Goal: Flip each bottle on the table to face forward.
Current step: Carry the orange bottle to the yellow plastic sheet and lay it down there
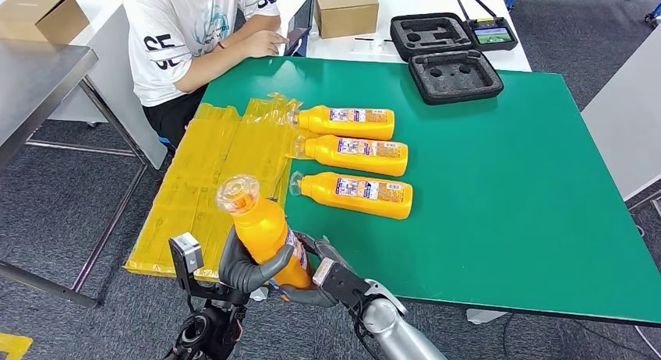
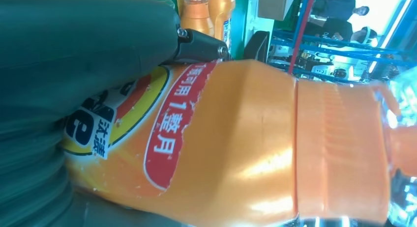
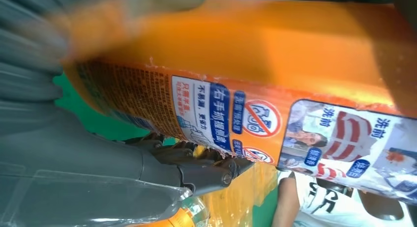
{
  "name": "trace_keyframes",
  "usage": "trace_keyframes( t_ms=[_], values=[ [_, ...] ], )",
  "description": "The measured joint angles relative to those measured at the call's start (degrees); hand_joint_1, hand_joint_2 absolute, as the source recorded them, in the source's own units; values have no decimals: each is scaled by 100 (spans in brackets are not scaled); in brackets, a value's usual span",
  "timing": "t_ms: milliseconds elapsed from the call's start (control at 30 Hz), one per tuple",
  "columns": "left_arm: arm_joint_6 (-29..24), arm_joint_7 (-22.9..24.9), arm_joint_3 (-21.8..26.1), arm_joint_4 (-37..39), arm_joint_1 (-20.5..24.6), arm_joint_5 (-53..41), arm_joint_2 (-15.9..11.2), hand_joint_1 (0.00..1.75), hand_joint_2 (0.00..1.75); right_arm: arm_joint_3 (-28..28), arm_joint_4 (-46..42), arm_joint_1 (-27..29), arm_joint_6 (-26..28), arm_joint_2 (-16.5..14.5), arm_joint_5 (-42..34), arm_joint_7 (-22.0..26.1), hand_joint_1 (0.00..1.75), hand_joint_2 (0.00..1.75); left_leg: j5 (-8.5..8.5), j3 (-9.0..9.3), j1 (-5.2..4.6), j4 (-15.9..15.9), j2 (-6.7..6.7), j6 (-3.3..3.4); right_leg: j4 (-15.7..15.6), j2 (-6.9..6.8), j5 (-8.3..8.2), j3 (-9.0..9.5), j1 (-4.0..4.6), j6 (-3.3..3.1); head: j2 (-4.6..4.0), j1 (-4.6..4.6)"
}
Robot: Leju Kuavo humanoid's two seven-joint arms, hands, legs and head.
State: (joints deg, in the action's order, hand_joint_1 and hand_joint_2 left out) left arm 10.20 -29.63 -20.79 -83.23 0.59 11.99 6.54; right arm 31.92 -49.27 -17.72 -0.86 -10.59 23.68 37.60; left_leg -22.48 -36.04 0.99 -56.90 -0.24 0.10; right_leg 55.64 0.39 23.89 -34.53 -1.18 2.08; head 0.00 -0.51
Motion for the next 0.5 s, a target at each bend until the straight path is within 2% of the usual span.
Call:
trace_keyframes(
  t_ms=[33, 267, 500],
  values=[
    [-9, 0, -7, 0, 2, -2, 0, 175, 175, 1, 0, 0, 61, -8, 6, -22, 0, 0, 0, 0, 0, 0, 0, 0, 0, 0, 0, 0, 0, 0, 0, 1],
    [-372, -125, -17, -7, 6, -87, 2, 175, 175, -57, -112, 13, 487, -86, -153, -68, 0, 0, 1, 1, 0, 0, 0, 0, 0, 0, 0, -1, 0, 0, 0, 1],
    [-1845, -557, 383, -148, 281, -967, -33, 175, 175, -219, -849, 144, 531, -55, -675, 54, 0, 0, 3, 2, 1, 0, 1, 0, 0, 0, -1, -2, 1, 0, 0, 1]
  ],
)
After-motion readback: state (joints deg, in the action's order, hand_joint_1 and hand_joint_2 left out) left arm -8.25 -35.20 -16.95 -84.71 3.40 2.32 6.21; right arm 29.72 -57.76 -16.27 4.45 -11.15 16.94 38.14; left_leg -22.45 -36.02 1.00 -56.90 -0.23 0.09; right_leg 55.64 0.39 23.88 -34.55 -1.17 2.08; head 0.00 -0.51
